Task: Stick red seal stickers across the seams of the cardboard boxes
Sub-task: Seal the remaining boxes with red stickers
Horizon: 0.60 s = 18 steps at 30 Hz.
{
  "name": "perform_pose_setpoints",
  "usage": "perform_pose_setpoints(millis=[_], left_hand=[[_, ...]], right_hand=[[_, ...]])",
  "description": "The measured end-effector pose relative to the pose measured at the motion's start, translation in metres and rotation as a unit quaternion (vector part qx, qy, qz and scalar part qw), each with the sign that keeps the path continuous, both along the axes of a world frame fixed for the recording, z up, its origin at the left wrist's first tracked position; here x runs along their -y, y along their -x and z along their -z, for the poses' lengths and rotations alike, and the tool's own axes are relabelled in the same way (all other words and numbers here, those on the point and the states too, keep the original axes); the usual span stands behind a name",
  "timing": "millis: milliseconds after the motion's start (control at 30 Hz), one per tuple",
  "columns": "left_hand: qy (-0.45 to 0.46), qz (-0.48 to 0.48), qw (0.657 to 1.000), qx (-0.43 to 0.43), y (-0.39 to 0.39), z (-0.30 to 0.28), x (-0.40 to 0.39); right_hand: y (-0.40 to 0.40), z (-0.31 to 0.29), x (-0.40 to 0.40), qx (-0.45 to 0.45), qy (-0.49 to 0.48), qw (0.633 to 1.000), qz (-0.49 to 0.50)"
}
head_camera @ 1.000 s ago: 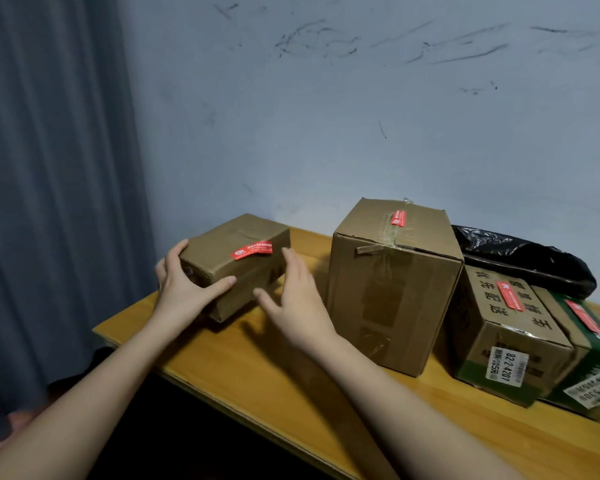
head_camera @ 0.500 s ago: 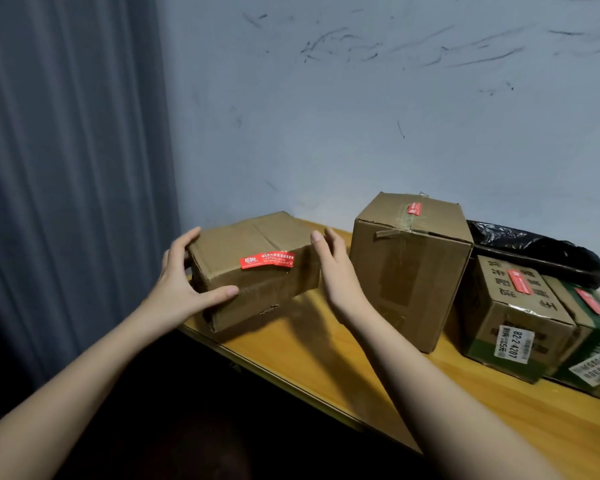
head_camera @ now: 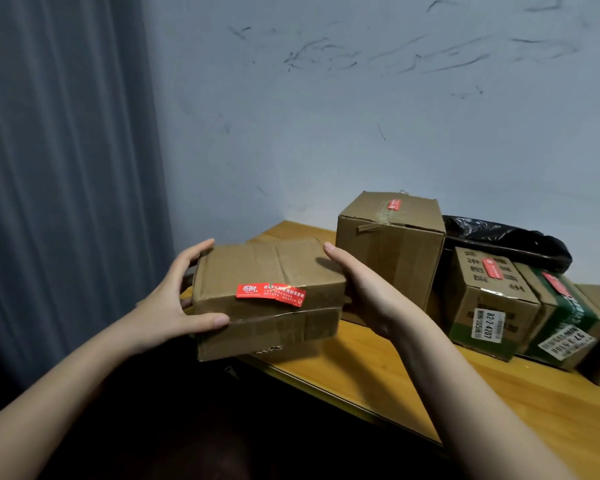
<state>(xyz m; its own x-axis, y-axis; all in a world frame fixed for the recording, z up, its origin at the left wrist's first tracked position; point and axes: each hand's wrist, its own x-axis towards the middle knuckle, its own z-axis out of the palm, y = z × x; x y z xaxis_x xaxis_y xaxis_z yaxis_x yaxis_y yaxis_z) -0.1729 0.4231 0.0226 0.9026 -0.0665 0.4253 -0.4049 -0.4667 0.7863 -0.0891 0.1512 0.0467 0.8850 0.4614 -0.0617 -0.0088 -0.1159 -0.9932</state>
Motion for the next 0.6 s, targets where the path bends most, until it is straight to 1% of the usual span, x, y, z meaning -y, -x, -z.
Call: perform_pose_setpoints(millis=[267,433,600], left_hand=[[-0.004,0.083,0.996,0.007,-0.003,-0.007,0.037],[-0.047,0.108,0.993,0.009,-0.007,-0.004,0.065],[-0.064,0.155,0.986,0.015,-0.014,-0.002,0.110]], right_hand=[[0.026,0.004,0.050,0.019,0.023,0.999,0.043],[0.043,0.012,0.087,0.016,0.021,0.998,0.062],[0.055,0.012,0.133,0.002,0.039,0.994,0.103]])
